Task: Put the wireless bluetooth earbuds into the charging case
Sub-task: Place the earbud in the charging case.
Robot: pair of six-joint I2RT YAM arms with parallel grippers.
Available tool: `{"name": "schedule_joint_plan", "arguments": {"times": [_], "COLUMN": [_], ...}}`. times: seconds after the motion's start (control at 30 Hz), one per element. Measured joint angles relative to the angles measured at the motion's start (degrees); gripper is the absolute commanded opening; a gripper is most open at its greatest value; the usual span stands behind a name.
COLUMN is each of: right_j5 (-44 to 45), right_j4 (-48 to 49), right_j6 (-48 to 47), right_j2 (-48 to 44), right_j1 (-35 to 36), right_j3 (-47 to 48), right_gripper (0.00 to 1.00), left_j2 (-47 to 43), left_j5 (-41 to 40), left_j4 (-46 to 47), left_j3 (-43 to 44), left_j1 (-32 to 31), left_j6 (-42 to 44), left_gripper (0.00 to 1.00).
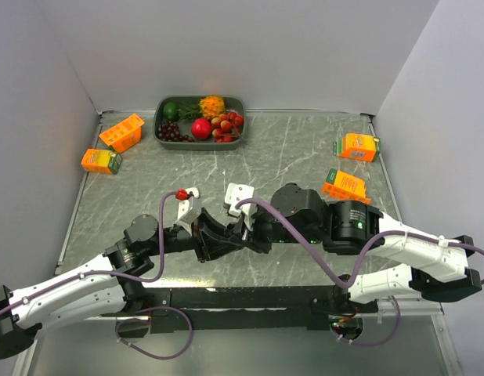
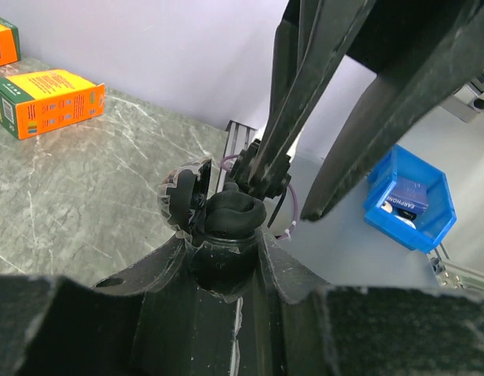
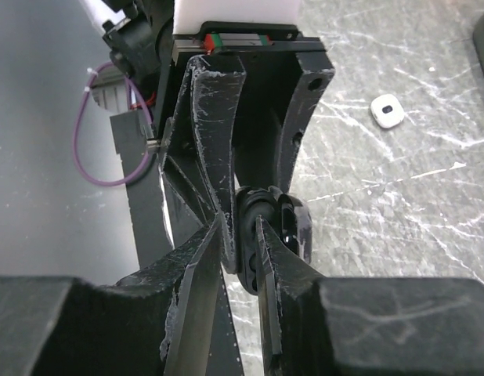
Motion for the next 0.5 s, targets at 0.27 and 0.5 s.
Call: {"name": "schedule_joint_plan", "arguments": {"times": [0.27,0.5], "right_j5": [-0.07,0.46], "right_j4": [-1.60,-1.79], "right_j6": [0.02,0.04], "right_j2": [1.60,1.60], "right_j1": [0.15,0.15], "right_j3": [0.15,0.20], "right_gripper": [0.32,0.27], "left_j2": [0.00,-0.20], "left_j5": [0.07,0.07], "left_j4": [0.02,-0.02], "left_j3": [0.00,0.00], "left_j1": [0.00,0.00], "left_j6": [-0.02,-0.04], "left_gripper": [0.01,0.01]}}
